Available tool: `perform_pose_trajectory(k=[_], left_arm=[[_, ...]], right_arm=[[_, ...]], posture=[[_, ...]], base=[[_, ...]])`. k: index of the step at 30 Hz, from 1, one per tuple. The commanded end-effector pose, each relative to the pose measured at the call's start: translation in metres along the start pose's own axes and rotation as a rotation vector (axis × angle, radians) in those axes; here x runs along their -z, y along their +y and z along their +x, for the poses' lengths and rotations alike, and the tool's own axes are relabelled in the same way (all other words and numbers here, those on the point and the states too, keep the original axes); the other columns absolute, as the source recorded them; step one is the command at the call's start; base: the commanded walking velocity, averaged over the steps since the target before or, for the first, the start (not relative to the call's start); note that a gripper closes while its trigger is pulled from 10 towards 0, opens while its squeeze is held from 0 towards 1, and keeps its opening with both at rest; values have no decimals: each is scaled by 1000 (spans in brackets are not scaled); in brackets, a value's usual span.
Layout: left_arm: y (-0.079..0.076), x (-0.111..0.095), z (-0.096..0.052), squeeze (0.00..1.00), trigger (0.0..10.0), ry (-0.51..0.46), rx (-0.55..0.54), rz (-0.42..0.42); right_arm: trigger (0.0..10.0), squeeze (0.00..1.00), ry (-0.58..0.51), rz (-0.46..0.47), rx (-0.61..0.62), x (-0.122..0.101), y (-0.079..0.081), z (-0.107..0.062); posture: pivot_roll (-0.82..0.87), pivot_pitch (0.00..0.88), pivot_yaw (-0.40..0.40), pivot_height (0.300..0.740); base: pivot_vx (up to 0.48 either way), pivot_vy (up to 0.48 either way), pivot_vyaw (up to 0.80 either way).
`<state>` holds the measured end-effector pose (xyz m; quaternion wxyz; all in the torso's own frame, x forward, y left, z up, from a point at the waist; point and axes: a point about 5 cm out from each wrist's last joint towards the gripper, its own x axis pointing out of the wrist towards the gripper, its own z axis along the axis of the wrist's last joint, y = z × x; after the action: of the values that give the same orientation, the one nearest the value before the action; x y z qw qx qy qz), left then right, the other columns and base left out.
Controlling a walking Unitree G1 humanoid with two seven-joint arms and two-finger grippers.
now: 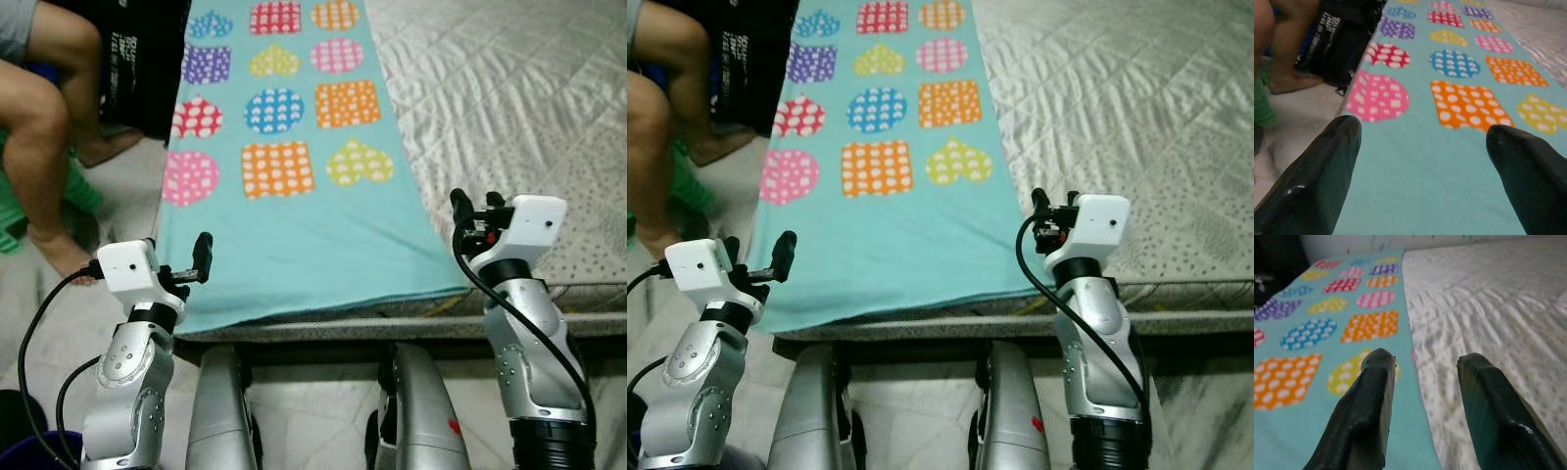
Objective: Clean up the room
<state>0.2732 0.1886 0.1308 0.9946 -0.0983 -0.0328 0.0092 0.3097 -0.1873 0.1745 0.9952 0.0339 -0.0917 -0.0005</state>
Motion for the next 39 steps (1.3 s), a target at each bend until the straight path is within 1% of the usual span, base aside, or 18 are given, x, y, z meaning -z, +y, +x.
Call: perform_pose_trajectory(k=[1,9,14,15,21,23,25,28,31,34,36,38,39], left_arm=[[5,3,-1,0,10000,7,-13,8],[5,5,2,0,10000,3,-12,7],[7,9,5,0,10000,18,-26,20],[7,12,7,0,10000,25,-36,27],[8,20,11,0,10000,34,-44,30],[8,21,11,0,10000,37,-46,32],[9,30,13,0,10000,57,-57,42],[10,33,12,0,10000,64,-61,45],[9,40,11,0,10000,68,-63,44],[8,42,10,0,10000,70,-64,42],[6,45,9,0,10000,70,-67,39],[6,46,9,0,10000,69,-67,39],[6,47,9,0,10000,66,-70,37]], right_arm=[[10000,0,-4,1,3,1,1,2],[10000,0,-5,4,5,4,5,5],[10000,0,4,2,11,11,6,6],[10000,0,13,-4,20,16,5,5],[10000,0,46,-15,49,29,-2,4],[10000,0,51,-13,53,31,-3,4],[10000,0,74,-25,71,40,-6,3],[10000,0,99,-29,87,47,-9,0],[10000,0,147,-45,128,61,-18,-8],[10000,0,160,-39,134,66,-20,-11],[10000,0,185,-25,148,72,-23,-16],[10000,0,188,-24,150,73,-23,-17],[10000,1000,188,-20,165,75,-24,-18]], posture=[[108,139,49,657],[106,117,52,702],[102,96,55,732],[101,80,53,740],[91,33,43,740],[91,33,43,740],[86,12,37,740],[83,0,32,740],[79,0,23,740],[77,0,18,740],[73,0,9,740],[73,0,9,740],[73,0,6,740]], base=[[0,0,0],[0,0,0],[0,0,0],[0,0,0],[0,0,0],[0,0,0],[0,0,0],[0,0,0],[0,0,0],[0,0,0],[0,0,0],[0,0,0],[0,0,0]])
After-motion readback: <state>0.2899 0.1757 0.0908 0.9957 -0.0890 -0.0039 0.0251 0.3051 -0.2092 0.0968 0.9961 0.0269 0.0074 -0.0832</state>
